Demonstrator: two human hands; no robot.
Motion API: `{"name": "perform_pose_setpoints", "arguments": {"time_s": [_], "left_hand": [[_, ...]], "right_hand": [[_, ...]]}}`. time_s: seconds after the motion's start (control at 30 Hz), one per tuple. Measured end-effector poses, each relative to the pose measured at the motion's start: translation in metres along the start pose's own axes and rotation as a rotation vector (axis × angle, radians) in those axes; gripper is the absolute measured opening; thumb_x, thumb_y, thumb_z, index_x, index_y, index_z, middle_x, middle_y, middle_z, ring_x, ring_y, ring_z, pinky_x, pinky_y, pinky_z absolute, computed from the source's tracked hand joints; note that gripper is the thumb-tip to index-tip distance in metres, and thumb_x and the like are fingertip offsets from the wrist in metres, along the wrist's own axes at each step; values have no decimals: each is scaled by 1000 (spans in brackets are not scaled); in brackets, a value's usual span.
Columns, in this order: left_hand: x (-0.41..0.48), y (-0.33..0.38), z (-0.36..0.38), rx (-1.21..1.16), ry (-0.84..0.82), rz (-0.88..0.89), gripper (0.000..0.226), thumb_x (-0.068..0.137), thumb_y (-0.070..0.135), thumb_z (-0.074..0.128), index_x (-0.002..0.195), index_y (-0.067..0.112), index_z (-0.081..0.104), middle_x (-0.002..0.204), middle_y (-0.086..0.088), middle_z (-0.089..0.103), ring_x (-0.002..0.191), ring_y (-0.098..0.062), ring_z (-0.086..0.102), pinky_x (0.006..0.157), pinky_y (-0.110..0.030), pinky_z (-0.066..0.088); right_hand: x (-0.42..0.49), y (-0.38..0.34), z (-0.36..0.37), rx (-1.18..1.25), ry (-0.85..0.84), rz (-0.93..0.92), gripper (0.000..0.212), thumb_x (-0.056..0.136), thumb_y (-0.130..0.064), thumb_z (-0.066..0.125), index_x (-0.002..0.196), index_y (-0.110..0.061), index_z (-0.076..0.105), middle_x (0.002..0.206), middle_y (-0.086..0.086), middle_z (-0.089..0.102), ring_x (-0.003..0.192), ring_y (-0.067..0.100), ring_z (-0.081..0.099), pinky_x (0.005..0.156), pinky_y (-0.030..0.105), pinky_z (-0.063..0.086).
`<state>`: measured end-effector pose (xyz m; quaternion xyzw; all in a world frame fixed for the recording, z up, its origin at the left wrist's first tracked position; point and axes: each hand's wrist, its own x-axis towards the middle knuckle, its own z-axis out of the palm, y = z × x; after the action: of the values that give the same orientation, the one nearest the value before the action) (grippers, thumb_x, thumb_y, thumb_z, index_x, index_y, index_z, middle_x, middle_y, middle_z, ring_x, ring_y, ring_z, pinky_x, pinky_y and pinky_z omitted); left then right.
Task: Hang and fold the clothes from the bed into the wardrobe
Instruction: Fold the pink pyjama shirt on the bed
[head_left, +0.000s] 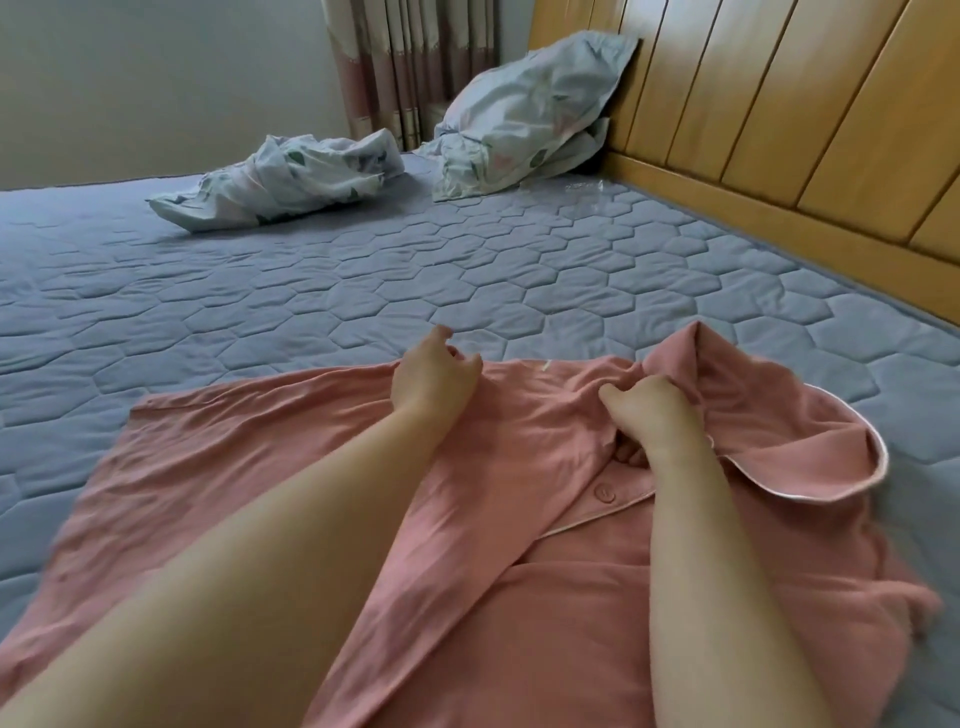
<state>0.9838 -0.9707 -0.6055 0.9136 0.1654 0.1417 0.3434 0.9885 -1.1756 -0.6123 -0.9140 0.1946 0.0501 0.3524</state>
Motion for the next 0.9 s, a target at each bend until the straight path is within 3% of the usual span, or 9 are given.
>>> {"name": "perform_pose_setpoints", "arguments": {"time_s": [0.07, 0.13, 0.33, 0.4, 0.5, 0.57, 0.7, 0.8, 0.9], "left_hand": [[12, 1, -2, -10, -9, -25, 38, 86, 21, 53, 123, 21, 59, 120, -5, 64, 113, -25, 56, 91, -30, 41], [22, -1, -5, -125, -35, -63, 29, 83, 16, 57, 109, 23, 68, 118, -2, 66, 111, -21, 58, 92, -25, 42], [35, -11, -11, -533, 27, -182, 20, 80, 12, 69, 74, 30, 70, 102, -2, 72, 94, -22, 65, 94, -36, 48], [38, -13, -7, -705, 39, -248, 18, 81, 10, 71, 76, 28, 71, 101, -7, 72, 86, -18, 64, 90, -33, 51], [41, -13, -3, -852, -114, -232, 23, 80, 7, 72, 98, 20, 73, 88, -3, 70, 70, -8, 62, 68, -19, 51], [40, -14, 0, -765, -209, -168, 37, 78, -2, 70, 108, 20, 70, 84, -1, 68, 69, -9, 63, 65, -19, 51], [44, -15, 1, -382, -96, -20, 34, 79, -2, 65, 103, 21, 72, 75, 8, 60, 68, -11, 56, 69, -22, 46], [52, -6, 3, -262, 16, 41, 21, 79, 11, 69, 91, 28, 73, 76, 9, 61, 79, -14, 58, 74, -21, 41], [58, 10, 7, -262, 129, 13, 14, 80, 16, 66, 91, 23, 74, 93, -1, 69, 92, -17, 62, 80, -23, 44]], "right_hand": [[1, 2, -6, 97, -159, -32, 28, 87, -22, 55, 82, 4, 62, 50, 12, 64, 45, 22, 64, 50, 30, 56], [4, 5, -10, 272, -214, -98, 7, 86, -7, 60, 80, -3, 59, 54, 14, 62, 38, 16, 59, 34, 21, 45], [20, 2, 6, 917, 83, -168, 15, 82, -1, 69, 80, -8, 56, 75, 12, 58, 58, 20, 61, 60, 33, 56], [24, 1, 15, 885, 318, -193, 13, 81, -3, 71, 80, -7, 58, 71, 9, 58, 61, 18, 56, 66, 30, 51], [23, -1, 21, 903, 379, -191, 8, 82, -8, 69, 80, -7, 61, 77, 13, 65, 73, 26, 63, 75, 37, 53], [24, 0, 20, 814, 321, -187, 13, 80, -16, 70, 81, -6, 62, 79, 14, 68, 77, 30, 67, 76, 42, 55], [20, 0, 14, 713, -47, -263, 19, 79, -2, 68, 97, -6, 62, 64, 8, 62, 40, 13, 57, 37, 22, 45], [20, -3, 16, 978, 70, -236, 19, 84, 7, 60, 96, -7, 61, 63, 5, 58, 31, 4, 50, 32, 16, 40], [24, -4, 19, 1037, 288, -209, 24, 86, 8, 57, 105, -3, 64, 81, 10, 68, 59, 0, 64, 57, 13, 52]]}}
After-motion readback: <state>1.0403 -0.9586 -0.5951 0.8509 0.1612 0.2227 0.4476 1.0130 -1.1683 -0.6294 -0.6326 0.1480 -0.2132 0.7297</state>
